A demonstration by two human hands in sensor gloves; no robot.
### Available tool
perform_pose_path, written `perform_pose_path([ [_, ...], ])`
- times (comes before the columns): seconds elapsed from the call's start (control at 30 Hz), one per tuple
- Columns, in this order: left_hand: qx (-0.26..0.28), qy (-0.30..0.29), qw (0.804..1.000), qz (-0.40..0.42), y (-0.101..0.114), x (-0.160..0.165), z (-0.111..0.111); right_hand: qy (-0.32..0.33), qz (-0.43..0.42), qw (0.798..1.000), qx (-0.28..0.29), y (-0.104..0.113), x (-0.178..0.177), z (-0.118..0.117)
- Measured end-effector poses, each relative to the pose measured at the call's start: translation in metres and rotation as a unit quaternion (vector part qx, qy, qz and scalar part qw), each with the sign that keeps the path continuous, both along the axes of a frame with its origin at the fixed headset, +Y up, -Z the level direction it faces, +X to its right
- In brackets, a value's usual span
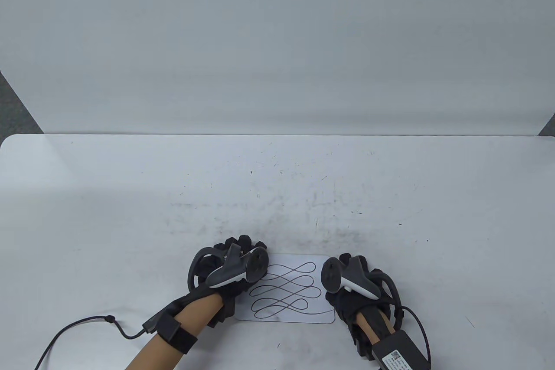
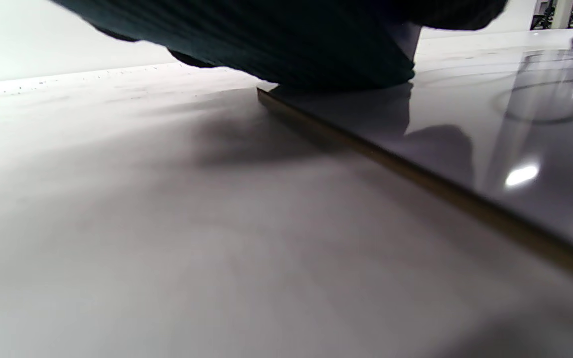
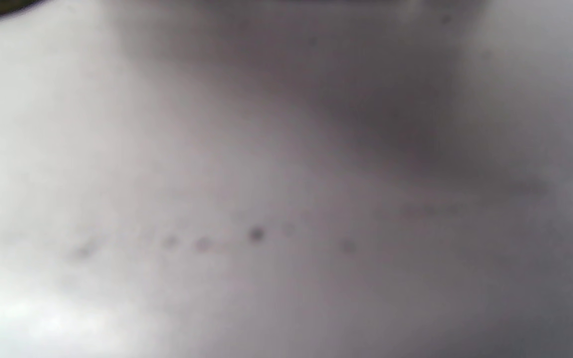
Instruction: Wipe the whiteboard with a whiteboard eraser
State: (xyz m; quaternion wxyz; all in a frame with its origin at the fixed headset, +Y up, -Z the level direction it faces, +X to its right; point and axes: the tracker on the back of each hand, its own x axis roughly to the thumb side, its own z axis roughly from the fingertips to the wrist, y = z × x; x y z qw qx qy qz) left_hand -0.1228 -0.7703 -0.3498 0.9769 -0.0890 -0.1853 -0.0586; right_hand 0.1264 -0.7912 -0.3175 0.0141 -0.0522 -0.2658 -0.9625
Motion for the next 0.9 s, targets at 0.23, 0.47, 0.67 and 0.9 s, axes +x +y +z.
perform_pose_path([
  [0.23,0.016,-0.043,0.999,-0.024,0.001,-0.011,0.039,0.0,0.008,1.0,0.0,0.0,-0.001,0.0],
  [0.47,0.02,-0.094,0.994,-0.058,0.002,-0.017,0.085,0.0,0.013,1.0,0.002,0.001,-0.002,0.0],
  [0.67,0.008,-0.09,0.994,-0.055,0.004,-0.017,0.086,0.001,0.011,1.0,0.0,0.0,-0.002,0.0],
  [0.9,-0.004,-0.025,0.998,-0.05,0.007,0.001,0.028,-0.003,0.007,1.0,0.001,0.0,-0.003,0.0],
])
